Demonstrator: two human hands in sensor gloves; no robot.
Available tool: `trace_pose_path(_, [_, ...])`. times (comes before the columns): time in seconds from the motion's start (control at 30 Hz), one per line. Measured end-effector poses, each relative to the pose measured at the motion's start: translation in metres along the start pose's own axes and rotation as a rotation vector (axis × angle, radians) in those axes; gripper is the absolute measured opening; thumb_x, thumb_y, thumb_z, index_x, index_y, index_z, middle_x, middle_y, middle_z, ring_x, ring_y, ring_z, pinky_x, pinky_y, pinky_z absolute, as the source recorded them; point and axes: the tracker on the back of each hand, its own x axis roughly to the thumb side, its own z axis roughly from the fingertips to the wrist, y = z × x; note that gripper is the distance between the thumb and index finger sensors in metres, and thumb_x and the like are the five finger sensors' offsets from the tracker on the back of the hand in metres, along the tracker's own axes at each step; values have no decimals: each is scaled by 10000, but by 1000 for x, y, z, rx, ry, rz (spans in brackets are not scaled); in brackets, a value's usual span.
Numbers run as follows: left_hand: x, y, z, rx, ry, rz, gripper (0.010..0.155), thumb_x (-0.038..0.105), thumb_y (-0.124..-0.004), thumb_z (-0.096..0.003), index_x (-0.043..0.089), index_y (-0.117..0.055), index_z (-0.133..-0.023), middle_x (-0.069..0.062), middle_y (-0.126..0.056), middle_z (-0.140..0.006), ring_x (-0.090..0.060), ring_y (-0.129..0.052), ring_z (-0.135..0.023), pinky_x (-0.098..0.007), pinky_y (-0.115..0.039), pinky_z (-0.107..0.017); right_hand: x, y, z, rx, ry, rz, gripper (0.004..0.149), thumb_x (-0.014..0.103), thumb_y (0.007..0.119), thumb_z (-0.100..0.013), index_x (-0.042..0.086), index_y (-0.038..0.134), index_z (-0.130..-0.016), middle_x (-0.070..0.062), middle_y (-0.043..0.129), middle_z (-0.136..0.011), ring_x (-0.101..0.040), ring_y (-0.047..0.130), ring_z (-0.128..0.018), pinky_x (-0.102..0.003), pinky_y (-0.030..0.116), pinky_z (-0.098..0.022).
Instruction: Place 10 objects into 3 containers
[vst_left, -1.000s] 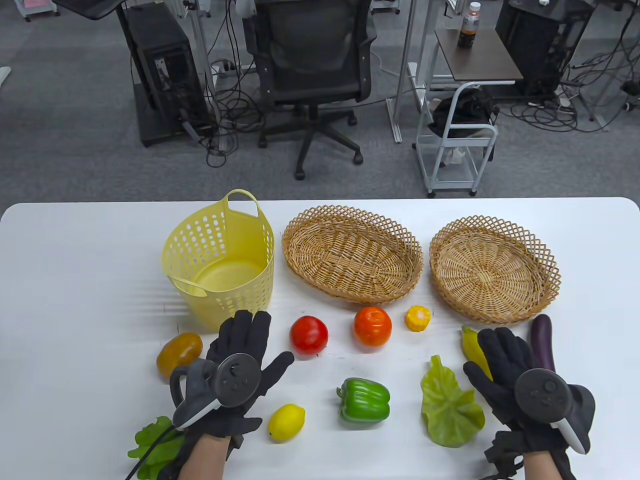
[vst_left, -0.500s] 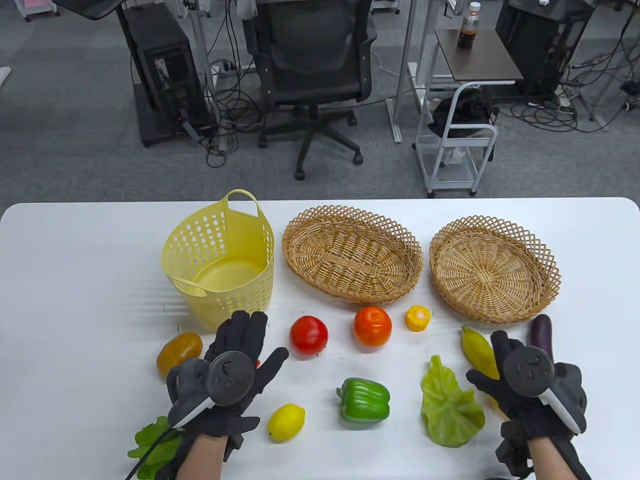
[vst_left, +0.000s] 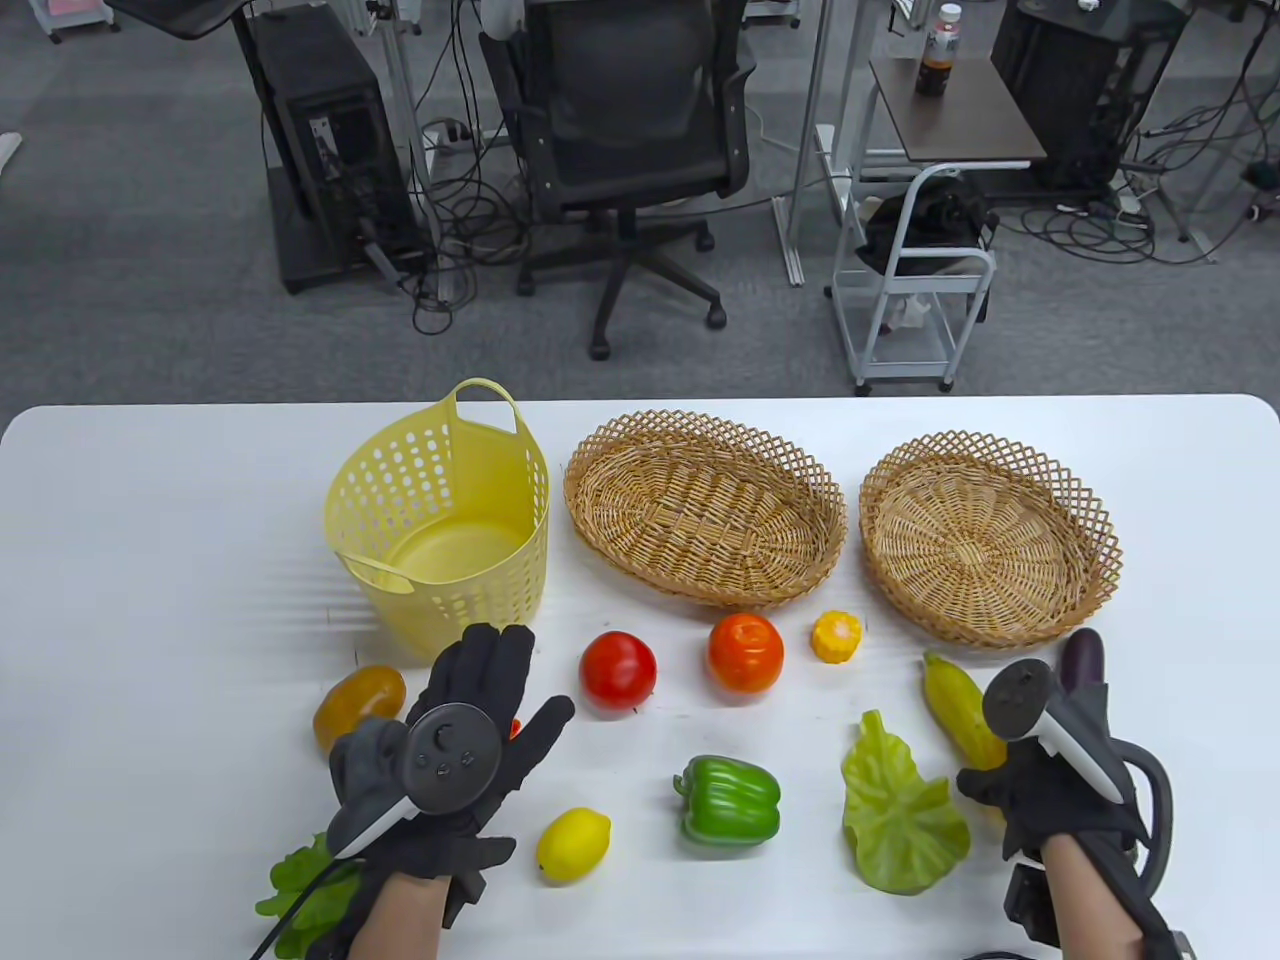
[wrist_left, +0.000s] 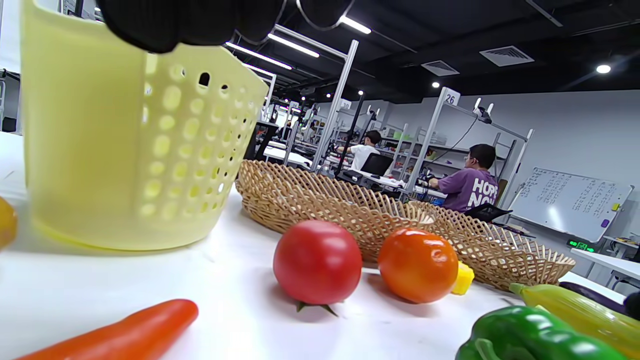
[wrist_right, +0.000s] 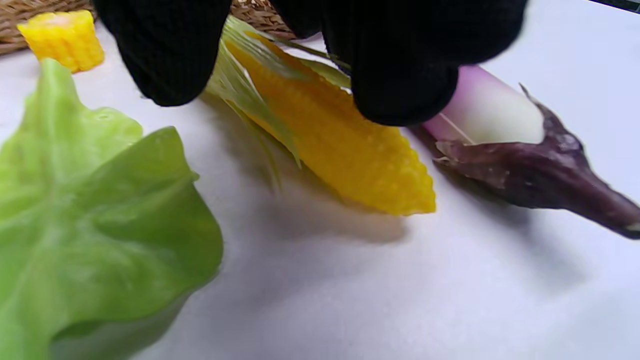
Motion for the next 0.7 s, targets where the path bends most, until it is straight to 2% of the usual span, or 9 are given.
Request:
trace_pose_path(0.33, [-1, 1, 1, 9, 0, 6, 767, 679, -412, -656, 174, -381, -1233, -249, -431, -1247, -543, -518, -1118, -643, -608, -726, 2, 12, -15, -29, 64, 59, 776, 427, 825, -518, 57, 489, -1112, -274, 747, -974, -328, 902, -467, -326, 792, -304])
trace_pose_path(0.7, [-7, 3, 1, 18, 2, 33, 767, 675, -414, -657, 168, -384, -1232, -259, -432, -1244, -548, -518, -1114, -645, -608, -723, 8, 13, -13, -79, 69, 104, 753, 419, 848, -502, 82, 537, -1099, -237, 794, -942, -318, 905, -447, -318, 796, -301])
